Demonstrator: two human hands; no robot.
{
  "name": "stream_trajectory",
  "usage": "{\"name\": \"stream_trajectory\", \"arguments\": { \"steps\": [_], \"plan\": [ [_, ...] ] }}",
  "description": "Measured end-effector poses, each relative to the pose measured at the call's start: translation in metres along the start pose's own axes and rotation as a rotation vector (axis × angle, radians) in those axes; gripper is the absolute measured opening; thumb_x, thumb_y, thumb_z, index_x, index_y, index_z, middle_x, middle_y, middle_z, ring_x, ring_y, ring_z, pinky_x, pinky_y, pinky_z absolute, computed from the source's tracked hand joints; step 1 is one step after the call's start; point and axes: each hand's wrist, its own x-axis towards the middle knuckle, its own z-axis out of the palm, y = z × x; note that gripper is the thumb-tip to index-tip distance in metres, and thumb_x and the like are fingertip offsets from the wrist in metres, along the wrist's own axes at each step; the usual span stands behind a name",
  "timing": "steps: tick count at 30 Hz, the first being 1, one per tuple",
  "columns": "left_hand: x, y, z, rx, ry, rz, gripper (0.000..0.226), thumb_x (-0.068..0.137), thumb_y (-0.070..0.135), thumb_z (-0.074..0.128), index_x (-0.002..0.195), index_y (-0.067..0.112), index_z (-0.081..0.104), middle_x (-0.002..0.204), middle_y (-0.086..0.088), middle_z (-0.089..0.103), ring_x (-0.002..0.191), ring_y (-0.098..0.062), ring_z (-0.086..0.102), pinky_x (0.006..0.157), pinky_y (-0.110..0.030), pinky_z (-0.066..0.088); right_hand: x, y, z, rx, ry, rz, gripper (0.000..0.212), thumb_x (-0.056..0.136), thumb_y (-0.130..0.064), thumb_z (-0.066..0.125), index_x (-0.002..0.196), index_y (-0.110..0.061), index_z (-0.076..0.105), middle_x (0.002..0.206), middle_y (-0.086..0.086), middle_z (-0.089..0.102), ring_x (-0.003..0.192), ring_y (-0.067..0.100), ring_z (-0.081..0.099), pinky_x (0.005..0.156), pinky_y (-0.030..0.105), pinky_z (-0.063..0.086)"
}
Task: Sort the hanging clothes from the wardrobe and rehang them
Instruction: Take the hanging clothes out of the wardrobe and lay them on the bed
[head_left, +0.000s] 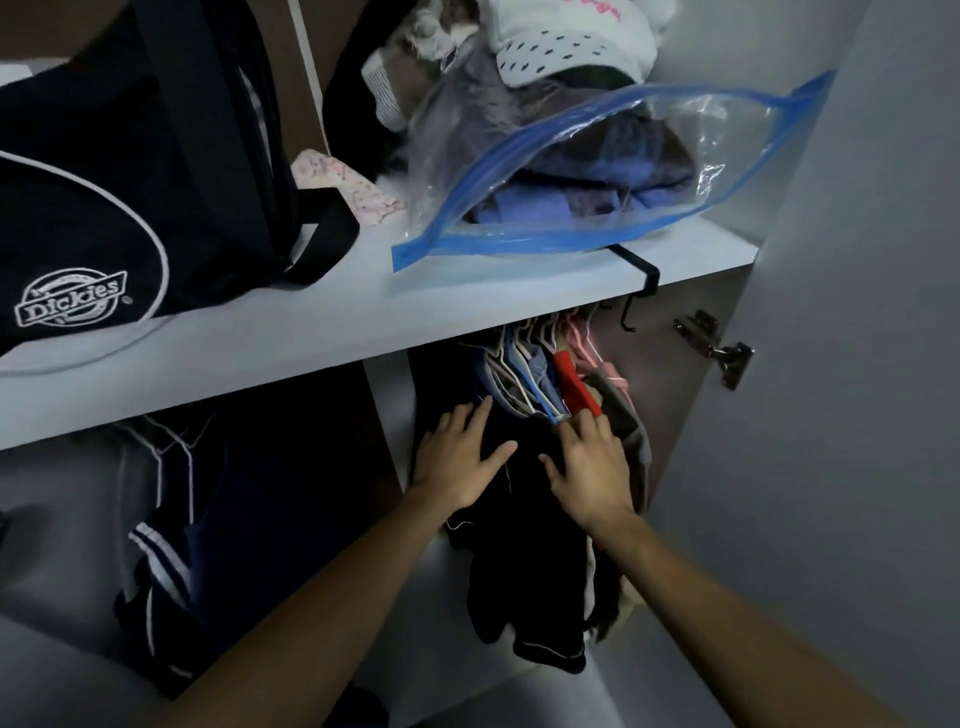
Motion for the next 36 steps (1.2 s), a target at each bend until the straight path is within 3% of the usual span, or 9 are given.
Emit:
{"name": "stream_trajectory", "arguments": {
  "steps": [9, 14, 17, 19, 21, 24, 27, 32, 36],
  "plan": [
    [0.068, 0.001, 0.012, -0.048, 0.114, 0.108, 0.094, 0.097, 0.072, 0.044, 0.167, 0.021, 0.006, 0.173, -0.007, 0.006, 0.157, -0.030, 0.014, 0.117, -0.052, 0.034, 0.022, 0.008, 0.019, -0.136, 0.003, 0.076, 0.042, 0.073, -0.014, 0.077, 0.113, -0.007, 0.066, 0.122, 0.015, 0.053, 0.110, 0.038, 0.048, 0.075, 0.047, 0.047],
    [0.092, -0.013, 0.025, -0.057, 0.157, 0.120, 0.093, 0.098, 0.069, 0.045, 0.166, 0.014, 0.011, 0.171, -0.012, 0.016, 0.157, -0.031, 0.016, 0.124, -0.048, 0.029, 0.038, 0.028, 0.014, -0.124, -0.009, 0.129, 0.041, 0.069, -0.010, 0.078, 0.107, -0.005, 0.064, 0.117, 0.018, 0.056, 0.110, 0.041, 0.053, 0.076, 0.051, 0.052],
    [0.101, -0.026, 0.030, -0.040, 0.192, 0.100, 0.093, 0.097, 0.070, 0.036, 0.165, 0.009, 0.017, 0.167, -0.016, 0.027, 0.154, -0.035, 0.024, 0.123, -0.048, 0.028, 0.046, 0.041, 0.010, -0.106, 0.017, 0.155, 0.046, 0.070, -0.005, 0.078, 0.112, -0.004, 0.060, 0.130, 0.017, 0.055, 0.109, 0.039, 0.053, 0.078, 0.052, 0.057],
    [0.106, -0.037, 0.031, -0.019, 0.191, 0.058, 0.089, 0.098, 0.068, 0.037, 0.163, 0.009, 0.023, 0.164, -0.017, 0.032, 0.150, -0.038, 0.030, 0.120, -0.048, 0.029, 0.051, 0.047, 0.007, -0.091, 0.035, 0.162, 0.047, 0.074, -0.001, 0.075, 0.117, -0.003, 0.057, 0.137, 0.016, 0.053, 0.110, 0.038, 0.052, 0.077, 0.050, 0.056],
    [0.109, -0.049, 0.033, -0.022, 0.188, 0.007, 0.076, 0.102, 0.060, 0.046, 0.158, 0.010, 0.035, 0.159, -0.018, 0.039, 0.142, -0.040, 0.038, 0.116, -0.049, 0.033, 0.054, 0.050, 0.006, -0.091, 0.040, 0.162, 0.046, 0.078, 0.000, 0.071, 0.122, -0.001, 0.055, 0.131, 0.017, 0.054, 0.110, 0.038, 0.052, 0.077, 0.050, 0.054],
    [0.110, -0.072, 0.037, -0.026, 0.231, -0.052, 0.055, 0.102, 0.052, 0.053, 0.134, 0.008, 0.056, 0.134, -0.026, 0.054, 0.121, -0.046, 0.052, 0.101, -0.052, 0.044, 0.056, 0.052, 0.008, -0.077, 0.050, 0.163, 0.055, 0.080, 0.001, 0.067, 0.133, -0.001, 0.052, 0.128, 0.016, 0.055, 0.110, 0.037, 0.052, 0.078, 0.050, 0.054],
    [0.107, -0.092, 0.040, 0.001, 0.250, -0.041, 0.038, 0.105, 0.044, 0.051, 0.121, 0.010, 0.059, 0.118, -0.025, 0.057, 0.110, -0.045, 0.055, 0.088, -0.051, 0.048, 0.058, 0.053, 0.011, -0.056, 0.073, 0.159, 0.061, 0.082, 0.001, 0.062, 0.141, -0.002, 0.048, 0.124, 0.015, 0.054, 0.108, 0.036, 0.050, 0.077, 0.050, 0.053],
    [0.100, -0.103, 0.037, 0.013, 0.357, -0.024, 0.026, 0.107, 0.031, 0.047, 0.101, 0.013, 0.065, 0.101, -0.020, 0.065, 0.096, -0.044, 0.060, 0.080, -0.050, 0.049, 0.052, 0.055, 0.016, -0.084, 0.117, 0.123, 0.044, 0.079, -0.004, 0.065, 0.121, -0.006, 0.054, 0.119, 0.015, 0.054, 0.101, 0.037, 0.048, 0.072, 0.043, 0.038],
    [0.088, -0.105, 0.030, 0.018, 0.456, -0.026, 0.024, 0.106, 0.028, 0.051, 0.097, 0.014, 0.068, 0.090, -0.018, 0.066, 0.084, -0.043, 0.064, 0.075, -0.047, 0.048, 0.052, 0.057, 0.016, -0.069, 0.155, 0.106, 0.036, 0.088, -0.008, 0.065, 0.123, -0.005, 0.055, 0.122, 0.015, 0.056, 0.097, 0.038, 0.051, 0.072, 0.047, 0.046]
  ]
}}
